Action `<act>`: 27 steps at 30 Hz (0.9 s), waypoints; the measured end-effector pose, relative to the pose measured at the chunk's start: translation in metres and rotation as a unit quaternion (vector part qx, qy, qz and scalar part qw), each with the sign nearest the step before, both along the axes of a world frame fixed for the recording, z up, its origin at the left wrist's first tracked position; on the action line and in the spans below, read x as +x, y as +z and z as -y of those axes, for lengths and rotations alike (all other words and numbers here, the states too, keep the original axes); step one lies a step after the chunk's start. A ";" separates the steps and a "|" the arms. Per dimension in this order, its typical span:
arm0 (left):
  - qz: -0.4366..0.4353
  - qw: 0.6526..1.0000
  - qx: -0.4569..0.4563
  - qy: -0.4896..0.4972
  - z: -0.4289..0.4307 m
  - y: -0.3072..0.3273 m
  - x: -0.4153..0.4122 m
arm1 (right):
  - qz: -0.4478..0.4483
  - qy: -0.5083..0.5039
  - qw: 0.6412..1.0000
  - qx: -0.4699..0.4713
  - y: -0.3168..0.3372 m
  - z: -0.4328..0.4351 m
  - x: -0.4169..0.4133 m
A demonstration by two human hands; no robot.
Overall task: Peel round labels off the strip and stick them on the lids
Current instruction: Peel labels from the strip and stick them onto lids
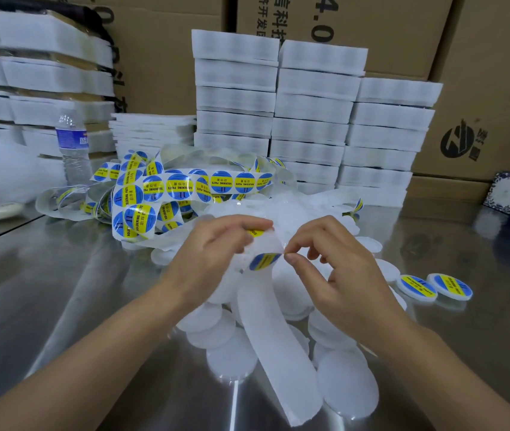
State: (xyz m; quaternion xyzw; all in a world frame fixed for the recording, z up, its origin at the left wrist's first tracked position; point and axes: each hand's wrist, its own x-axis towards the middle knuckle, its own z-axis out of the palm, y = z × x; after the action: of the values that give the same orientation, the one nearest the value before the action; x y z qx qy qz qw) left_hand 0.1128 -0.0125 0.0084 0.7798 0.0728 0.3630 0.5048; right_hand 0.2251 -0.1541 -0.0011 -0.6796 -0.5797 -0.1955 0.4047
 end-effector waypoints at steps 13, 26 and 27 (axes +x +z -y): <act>0.020 0.964 -0.150 0.219 -0.015 0.000 0.007 | -0.329 -0.039 0.937 0.110 0.010 0.000 0.021; -0.013 0.997 -0.064 0.041 -0.009 0.001 0.003 | -0.246 -0.111 0.952 -0.146 -0.008 0.000 0.036; -0.012 0.998 -0.058 0.037 -0.010 0.000 0.003 | -0.238 -0.105 0.953 -0.153 -0.011 0.000 0.035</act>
State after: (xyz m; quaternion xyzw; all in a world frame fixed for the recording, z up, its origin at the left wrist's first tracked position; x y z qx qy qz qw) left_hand 0.1163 -0.0028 0.0083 0.7504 0.1289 0.3674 0.5341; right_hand 0.2606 -0.1538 -0.0117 -0.8175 -0.4148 0.0216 0.3989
